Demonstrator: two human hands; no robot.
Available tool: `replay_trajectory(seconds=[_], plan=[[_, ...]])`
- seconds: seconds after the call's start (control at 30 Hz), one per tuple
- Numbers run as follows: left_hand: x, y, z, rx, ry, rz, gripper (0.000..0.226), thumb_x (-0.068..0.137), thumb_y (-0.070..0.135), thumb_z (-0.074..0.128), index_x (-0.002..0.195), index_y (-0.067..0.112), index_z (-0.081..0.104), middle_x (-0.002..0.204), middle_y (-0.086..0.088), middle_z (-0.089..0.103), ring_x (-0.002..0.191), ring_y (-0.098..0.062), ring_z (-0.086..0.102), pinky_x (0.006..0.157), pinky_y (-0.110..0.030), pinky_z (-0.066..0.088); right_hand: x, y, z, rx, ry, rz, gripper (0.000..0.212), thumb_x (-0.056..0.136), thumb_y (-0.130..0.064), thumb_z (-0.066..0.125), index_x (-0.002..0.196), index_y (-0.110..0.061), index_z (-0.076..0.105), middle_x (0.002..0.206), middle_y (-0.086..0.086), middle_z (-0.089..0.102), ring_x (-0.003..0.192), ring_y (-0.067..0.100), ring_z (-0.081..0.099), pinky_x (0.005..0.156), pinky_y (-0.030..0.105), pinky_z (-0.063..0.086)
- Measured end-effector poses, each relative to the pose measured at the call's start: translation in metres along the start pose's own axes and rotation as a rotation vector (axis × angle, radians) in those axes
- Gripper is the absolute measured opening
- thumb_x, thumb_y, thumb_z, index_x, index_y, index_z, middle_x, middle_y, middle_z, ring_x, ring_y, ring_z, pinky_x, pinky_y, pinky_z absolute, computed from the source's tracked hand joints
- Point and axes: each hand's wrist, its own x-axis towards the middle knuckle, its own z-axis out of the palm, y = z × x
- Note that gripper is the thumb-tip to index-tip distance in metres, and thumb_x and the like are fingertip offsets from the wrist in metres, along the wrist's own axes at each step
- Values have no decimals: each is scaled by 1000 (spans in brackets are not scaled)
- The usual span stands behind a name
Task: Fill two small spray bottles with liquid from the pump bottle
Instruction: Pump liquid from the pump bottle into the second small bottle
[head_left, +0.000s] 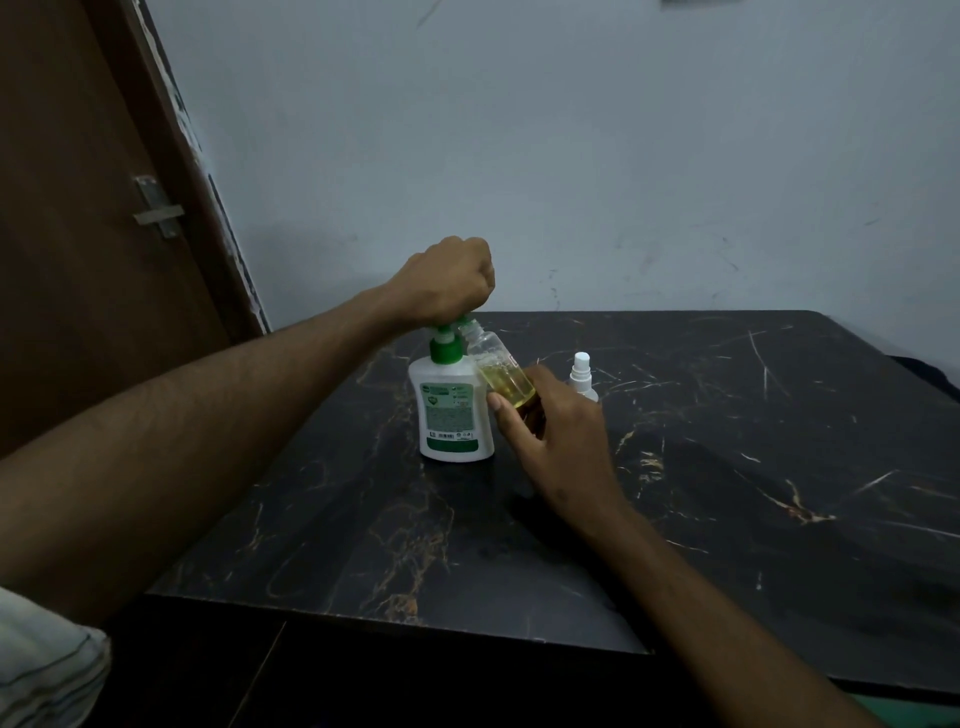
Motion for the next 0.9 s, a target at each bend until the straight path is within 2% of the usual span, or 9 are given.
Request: replay_trajectory(seconds=[0.13,0.3,0.37,0.53,0.7,0.9], plan=[[0,-1,2,-7,22,-13,33,71,-4,47,51,19,33,49,6,34,51,-16,29,53,-29,27,0,1,1,-2,-3,1,32,100,-52,55,101,-21,62,84,-9,64,73,3,60,61,18,48],[-1,-2,5,11,27,-20,32,75,-2,50,54,18,36,53,5,40,50,-15,34,53,-30,30,-1,0,0,-11,-4,-5,30,101,-51,55,100,-22,62,83,-11,63,73,1,58,61,9,40],[1,-1,1,35,38,-21,32,77,-2,51,54,16,38,54,5,43,52,-14,36,53,-30,31,0,-1,0,-5,-12,0,30,101,-52,55,100,-22,62,84,-11,63,74,0,59,61,9,40],[3,-3,4,21,25,-1,35,74,-2,50,54,23,34,53,8,35,50,-13,31,53,-29,28,1,-1,0,-18,-5,-2,26,101,-49,58,97,-23,60,81,-13,59,70,-2,56,60,8,38],[2,-3,4,44,-5,20,28,70,-1,48,51,16,35,49,6,36,50,-15,30,53,-30,29,0,0,-1,-8,-17,-3,27,101,-49,57,99,-23,61,83,-13,61,73,-2,57,61,9,40],[1,-4,6,11,3,20,31,70,-2,48,50,17,34,48,7,35,49,-14,29,54,-30,29,0,0,0,-6,-12,-4,24,101,-46,59,99,-23,61,83,-15,59,72,-4,56,62,7,40]])
